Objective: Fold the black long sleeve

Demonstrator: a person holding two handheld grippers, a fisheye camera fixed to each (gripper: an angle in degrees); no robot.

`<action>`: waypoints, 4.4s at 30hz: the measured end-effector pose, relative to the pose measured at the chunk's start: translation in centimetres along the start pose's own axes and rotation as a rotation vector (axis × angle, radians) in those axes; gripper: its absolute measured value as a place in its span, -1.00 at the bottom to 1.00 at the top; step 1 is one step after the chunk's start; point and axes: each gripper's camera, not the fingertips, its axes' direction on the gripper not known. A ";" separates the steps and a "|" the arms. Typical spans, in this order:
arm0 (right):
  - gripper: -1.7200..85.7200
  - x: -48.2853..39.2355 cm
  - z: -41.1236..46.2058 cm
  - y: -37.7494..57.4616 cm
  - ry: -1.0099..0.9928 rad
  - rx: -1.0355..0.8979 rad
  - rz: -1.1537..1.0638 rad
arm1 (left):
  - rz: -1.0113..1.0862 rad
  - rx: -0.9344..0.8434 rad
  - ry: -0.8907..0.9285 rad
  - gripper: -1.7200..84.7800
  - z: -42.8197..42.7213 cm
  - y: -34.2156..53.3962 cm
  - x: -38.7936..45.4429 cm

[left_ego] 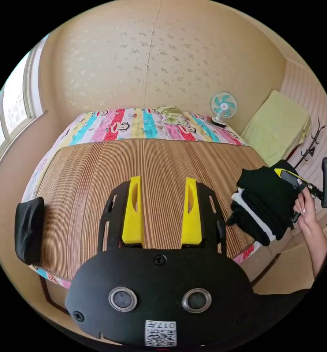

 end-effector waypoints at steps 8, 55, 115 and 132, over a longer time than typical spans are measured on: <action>-0.64 20.5 1.6 -0.6 0.244 -0.243 0.150 | 0.130 0.016 0.369 -0.72 -4.1 -6.0 8.8; -0.59 -10.9 -15.4 0.3 -1.355 0.048 -0.632 | 0.730 0.472 1.913 -0.79 -16.4 10.4 -4.5; -0.86 -12.6 -28.4 -5.0 -1.047 0.351 -0.693 | 0.077 0.427 1.093 -0.88 -21.1 30.3 15.0; -0.85 -12.8 -14.0 2.7 -1.250 0.065 -0.328 | 0.207 0.324 1.310 -0.87 -29.4 20.1 11.6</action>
